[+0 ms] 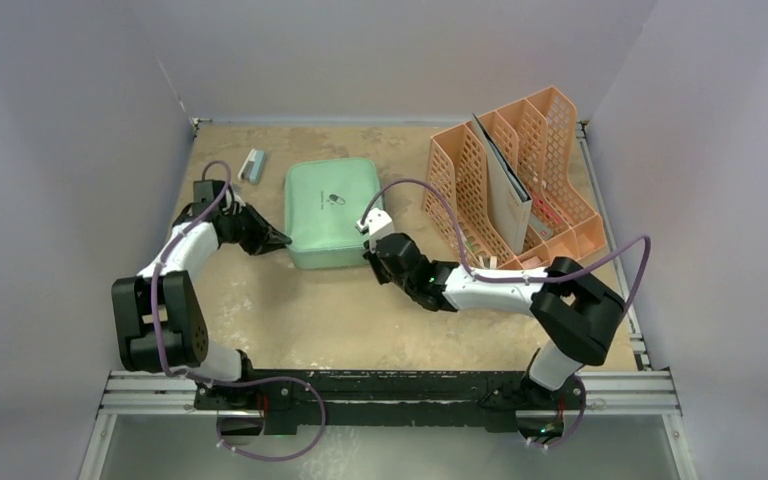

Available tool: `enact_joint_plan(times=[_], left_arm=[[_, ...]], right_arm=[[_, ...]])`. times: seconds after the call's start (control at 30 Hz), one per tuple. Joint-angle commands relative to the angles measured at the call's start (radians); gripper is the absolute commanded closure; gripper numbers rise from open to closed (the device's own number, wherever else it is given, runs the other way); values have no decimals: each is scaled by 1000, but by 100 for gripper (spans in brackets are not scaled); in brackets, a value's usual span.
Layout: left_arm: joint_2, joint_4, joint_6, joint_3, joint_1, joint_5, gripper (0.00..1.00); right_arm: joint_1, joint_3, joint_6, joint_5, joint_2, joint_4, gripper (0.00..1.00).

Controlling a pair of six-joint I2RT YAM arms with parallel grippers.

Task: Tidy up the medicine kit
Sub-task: Zip the medicine box at the center of the board.

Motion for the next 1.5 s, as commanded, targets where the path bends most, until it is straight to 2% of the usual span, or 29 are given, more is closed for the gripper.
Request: enact_joint_plan(times=[0.0, 0.17, 0.3, 0.37, 0.53, 0.67, 0.8, 0.9, 1.0, 1.1, 1.2, 1.3, 1.47], left_arm=[[46, 30, -13, 145, 27, -139, 95], [-3, -102, 70, 248, 46, -224, 76], [-52, -209, 80, 268, 51, -250, 54], [-92, -210, 76, 233, 51, -210, 49], [-186, -69, 32, 45, 50, 36, 47], [-234, 37, -39, -94, 45, 169, 48], [-268, 28, -35, -156, 38, 164, 49], [-267, 91, -61, -206, 35, 177, 50], [-214, 165, -92, -233, 24, 209, 54], [-161, 149, -58, -219, 19, 201, 58], [-153, 138, -54, -228, 18, 159, 67], [-160, 144, -56, -244, 17, 118, 80], [-142, 59, 20, -186, 19, 48, 95]], right_arm=[[65, 28, 78, -32, 16, -13, 100], [93, 86, 165, -82, 69, 14, 100], [134, 130, 171, -74, 113, 22, 100], [148, 143, 180, -76, 126, 34, 100], [169, 172, 179, -86, 143, 49, 100], [193, 226, 170, -101, 169, 40, 100], [222, 288, 157, -105, 208, 38, 100], [228, 325, 154, -106, 230, 34, 100], [231, 327, 149, -84, 236, 29, 100], [231, 319, 144, -80, 243, 26, 100], [230, 305, 154, -82, 248, 31, 100], [230, 296, 158, -87, 250, 34, 100], [231, 260, 148, -80, 234, 12, 100]])
